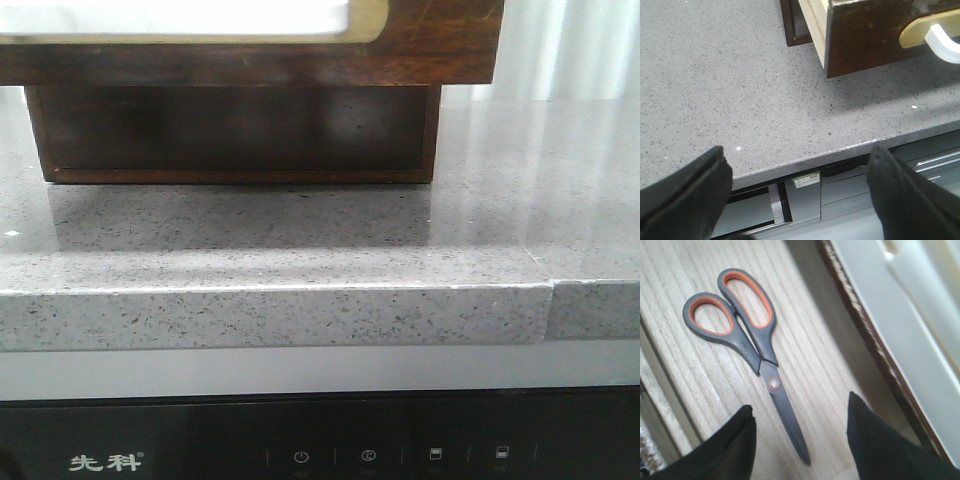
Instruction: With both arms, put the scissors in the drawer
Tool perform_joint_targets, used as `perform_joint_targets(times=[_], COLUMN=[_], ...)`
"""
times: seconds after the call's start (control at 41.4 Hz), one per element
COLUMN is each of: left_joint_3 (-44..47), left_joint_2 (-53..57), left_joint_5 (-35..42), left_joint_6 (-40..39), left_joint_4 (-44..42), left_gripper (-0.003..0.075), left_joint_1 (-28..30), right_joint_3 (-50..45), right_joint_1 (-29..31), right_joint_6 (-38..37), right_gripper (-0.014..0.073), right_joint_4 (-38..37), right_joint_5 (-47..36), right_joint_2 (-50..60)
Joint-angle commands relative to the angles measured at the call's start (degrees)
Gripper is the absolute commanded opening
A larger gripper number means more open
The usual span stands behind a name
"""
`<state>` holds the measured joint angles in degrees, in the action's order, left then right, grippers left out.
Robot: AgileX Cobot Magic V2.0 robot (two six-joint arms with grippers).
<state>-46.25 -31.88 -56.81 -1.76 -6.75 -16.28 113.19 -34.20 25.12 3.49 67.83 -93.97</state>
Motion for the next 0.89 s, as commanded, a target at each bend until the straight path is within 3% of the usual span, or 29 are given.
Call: perform_joint_targets(times=[0.0, 0.362, 0.603, 0.869], left_joint_3=[-1.7, -1.7, -1.7, -1.7], left_joint_2=[-0.3, -0.3, -0.3, -0.3], left_joint_5=[4.0, 4.0, 4.1, 4.1], left_joint_6=[-0.5, -0.5, -0.5, -0.5], left_joint_4=[0.1, 0.1, 0.1, 0.3], left_gripper=[0.0547, 0.0547, 0.0547, 0.0547], left_joint_1=[-0.5, -0.5, -0.5, -0.5], right_joint_3=[0.3, -25.5, -41.7, -52.2], right_joint_1=[1.3, 10.2, 11.8, 11.8], right_joint_6=[-10.5, -24.1, -26.8, -27.4], right_gripper=[0.0435, 0.0435, 0.0435, 0.0435], right_joint_4=[-4.1, -7.5, -7.5, -7.5], right_joint_5=[1.0, -6.1, -12.6, -10.8], right_joint_2=[7.0, 29.3, 44.8, 60.5])
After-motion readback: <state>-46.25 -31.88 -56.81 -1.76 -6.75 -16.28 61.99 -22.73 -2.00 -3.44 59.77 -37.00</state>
